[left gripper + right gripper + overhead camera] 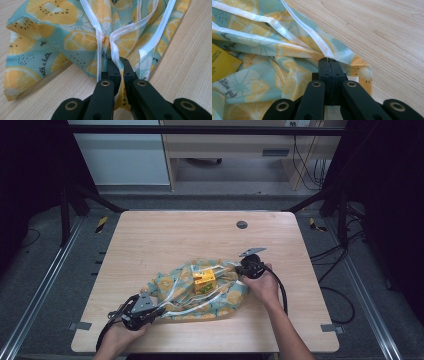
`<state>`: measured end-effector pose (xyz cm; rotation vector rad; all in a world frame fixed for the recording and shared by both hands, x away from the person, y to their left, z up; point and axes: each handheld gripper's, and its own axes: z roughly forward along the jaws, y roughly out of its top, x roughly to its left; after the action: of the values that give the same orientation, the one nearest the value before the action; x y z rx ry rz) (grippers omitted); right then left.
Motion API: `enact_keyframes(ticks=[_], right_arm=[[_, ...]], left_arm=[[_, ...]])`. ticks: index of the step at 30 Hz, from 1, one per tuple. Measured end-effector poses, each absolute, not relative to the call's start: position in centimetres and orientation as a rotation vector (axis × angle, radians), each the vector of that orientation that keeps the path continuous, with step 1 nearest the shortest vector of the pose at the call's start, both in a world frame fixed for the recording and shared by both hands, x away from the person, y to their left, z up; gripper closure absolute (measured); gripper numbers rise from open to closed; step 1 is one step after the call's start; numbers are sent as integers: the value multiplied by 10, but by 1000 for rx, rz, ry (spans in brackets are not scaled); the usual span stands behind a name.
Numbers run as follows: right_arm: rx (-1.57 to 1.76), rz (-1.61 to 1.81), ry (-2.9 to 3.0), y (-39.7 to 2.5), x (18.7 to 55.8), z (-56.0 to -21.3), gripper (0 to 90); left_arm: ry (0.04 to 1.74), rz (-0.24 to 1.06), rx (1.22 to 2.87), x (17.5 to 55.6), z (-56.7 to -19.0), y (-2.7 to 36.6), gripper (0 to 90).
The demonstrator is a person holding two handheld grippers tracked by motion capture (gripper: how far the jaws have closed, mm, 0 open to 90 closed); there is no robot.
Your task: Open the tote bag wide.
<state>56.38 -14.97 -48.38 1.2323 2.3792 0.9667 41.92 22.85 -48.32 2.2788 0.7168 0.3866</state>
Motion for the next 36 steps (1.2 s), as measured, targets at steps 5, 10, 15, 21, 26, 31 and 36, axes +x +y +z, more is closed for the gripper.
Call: enact_keyframes(ticks=[5, 10, 15, 21, 26, 31, 36], right_arm=[[1244, 958, 2378, -149, 567, -487, 900], [1262, 947, 2382, -148, 570, -490, 900], [1252, 938, 2378, -147, 572, -489, 900], [1275, 957, 2361, -147, 576, -491, 900], [1264, 942, 2361, -145, 578, -489, 900], [1262, 933, 2361, -144, 578, -488, 900], [1248, 927, 2362, -144, 578, -487, 900]], left_arm=[[711, 385, 2294, 418, -484, 226, 896], [701, 382, 2311, 418, -486, 224, 896], [696, 377, 2319, 417, -487, 222, 897], [698, 366, 2330, 416, -488, 220, 897], [695, 359, 2336, 416, -488, 219, 897], [692, 359, 2338, 415, -489, 219, 898], [688, 356, 2341, 415, -489, 219, 897]])
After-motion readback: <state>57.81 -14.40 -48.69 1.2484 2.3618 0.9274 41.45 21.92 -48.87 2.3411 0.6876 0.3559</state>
